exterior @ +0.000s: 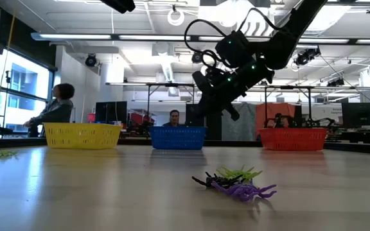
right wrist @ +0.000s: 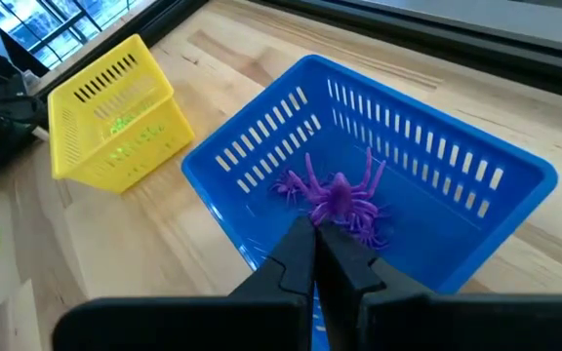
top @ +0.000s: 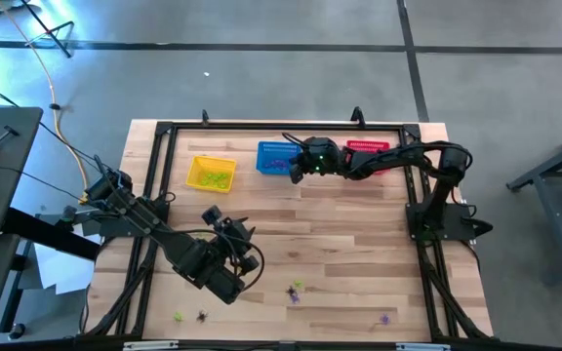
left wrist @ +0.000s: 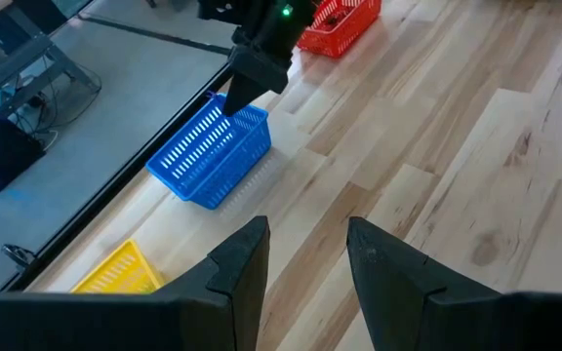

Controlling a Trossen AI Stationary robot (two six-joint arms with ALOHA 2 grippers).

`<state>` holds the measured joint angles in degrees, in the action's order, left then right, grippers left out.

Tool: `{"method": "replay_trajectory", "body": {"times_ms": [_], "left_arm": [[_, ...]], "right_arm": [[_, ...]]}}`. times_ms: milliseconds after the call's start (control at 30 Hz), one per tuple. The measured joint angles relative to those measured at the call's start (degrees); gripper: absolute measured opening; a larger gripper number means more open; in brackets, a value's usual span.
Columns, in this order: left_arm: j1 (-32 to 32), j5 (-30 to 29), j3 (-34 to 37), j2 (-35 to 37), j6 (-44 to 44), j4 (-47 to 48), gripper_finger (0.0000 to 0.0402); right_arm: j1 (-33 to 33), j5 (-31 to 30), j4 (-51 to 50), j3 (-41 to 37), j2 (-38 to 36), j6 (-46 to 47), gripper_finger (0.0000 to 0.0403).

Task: Sort Halloween decoration
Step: Put the purple spider toy into the blue bin

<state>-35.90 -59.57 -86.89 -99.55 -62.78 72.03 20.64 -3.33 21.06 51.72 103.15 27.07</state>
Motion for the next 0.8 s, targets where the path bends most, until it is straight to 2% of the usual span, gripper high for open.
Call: {"method": "replay_trajectory", "body": {"times_ms": [200,567,700,800], "left_arm": [[0.0,0.0,0.0,0.0,0.0,0.0,0.0131],[0.0,0.1,0.0,0.0,0.0,0.0,0.0131],[0.0,0.7,0.0,0.0,0.0,0.0,0.0131],[-0.1,0.7,0.0,0.0,0.0,0.0,0.0131]], "right_arm": [[0.0,0.9,0.3,0.0,0.0,-1.8,0.0030],[0.0,1.0,0.2,0.0,0.0,-2.1,0.0132],[0.0,1.1,0.2,0.0,0.0,-2.1,0.0141],[0.0,3.3,0.2,0.0,0.0,-1.6,0.0141]]}}
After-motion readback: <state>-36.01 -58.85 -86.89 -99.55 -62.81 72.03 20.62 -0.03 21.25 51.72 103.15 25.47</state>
